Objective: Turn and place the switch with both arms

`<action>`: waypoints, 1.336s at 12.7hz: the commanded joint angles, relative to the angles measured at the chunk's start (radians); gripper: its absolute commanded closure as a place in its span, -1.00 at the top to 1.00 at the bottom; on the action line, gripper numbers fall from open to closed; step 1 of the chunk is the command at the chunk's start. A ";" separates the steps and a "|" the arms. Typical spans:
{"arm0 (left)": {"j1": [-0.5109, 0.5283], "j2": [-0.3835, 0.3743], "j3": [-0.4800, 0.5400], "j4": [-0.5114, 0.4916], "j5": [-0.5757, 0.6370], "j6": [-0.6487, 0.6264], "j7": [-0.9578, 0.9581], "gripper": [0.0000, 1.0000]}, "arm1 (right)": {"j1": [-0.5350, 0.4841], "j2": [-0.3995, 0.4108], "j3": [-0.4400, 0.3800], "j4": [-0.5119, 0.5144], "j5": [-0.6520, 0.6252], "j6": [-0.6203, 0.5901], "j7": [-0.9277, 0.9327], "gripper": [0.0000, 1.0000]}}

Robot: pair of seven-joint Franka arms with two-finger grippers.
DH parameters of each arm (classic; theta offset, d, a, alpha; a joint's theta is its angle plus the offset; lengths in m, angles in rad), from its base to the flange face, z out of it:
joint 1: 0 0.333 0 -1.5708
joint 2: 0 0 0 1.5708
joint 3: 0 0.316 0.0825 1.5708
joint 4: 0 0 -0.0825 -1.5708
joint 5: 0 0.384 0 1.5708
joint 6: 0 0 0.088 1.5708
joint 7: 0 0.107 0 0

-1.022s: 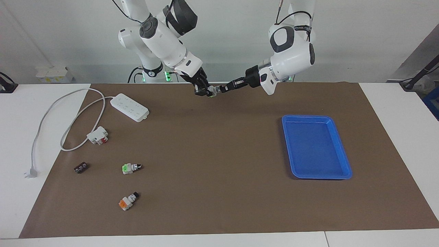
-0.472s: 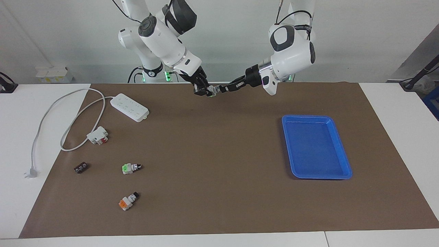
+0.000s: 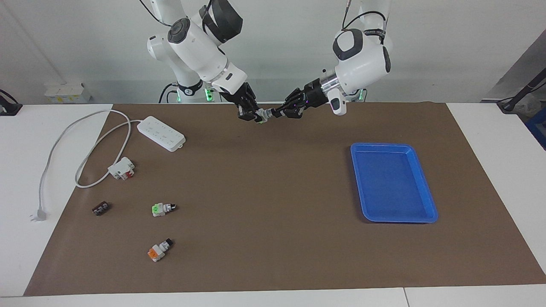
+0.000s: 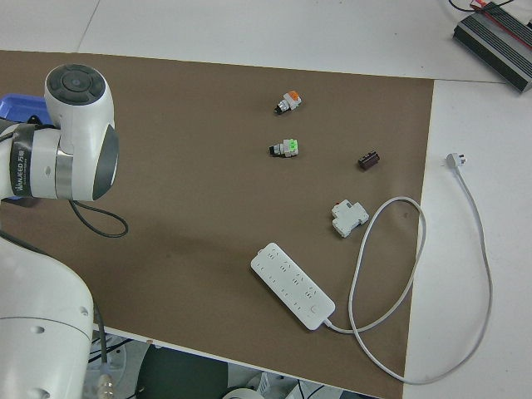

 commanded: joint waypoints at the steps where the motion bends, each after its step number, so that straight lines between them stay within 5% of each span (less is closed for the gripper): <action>1: -0.013 -0.003 0.011 0.007 -0.002 0.067 -0.136 -1.00 | -0.001 -0.008 0.016 -0.011 0.012 -0.036 -0.013 -1.00; 12: 0.030 -0.002 0.014 0.000 0.045 0.092 -0.600 -1.00 | -0.002 -0.009 0.016 -0.011 0.012 -0.037 -0.014 -1.00; 17: 0.030 0.000 0.013 0.000 0.076 0.093 -0.633 -1.00 | -0.002 -0.009 0.016 -0.011 0.011 -0.037 -0.018 -1.00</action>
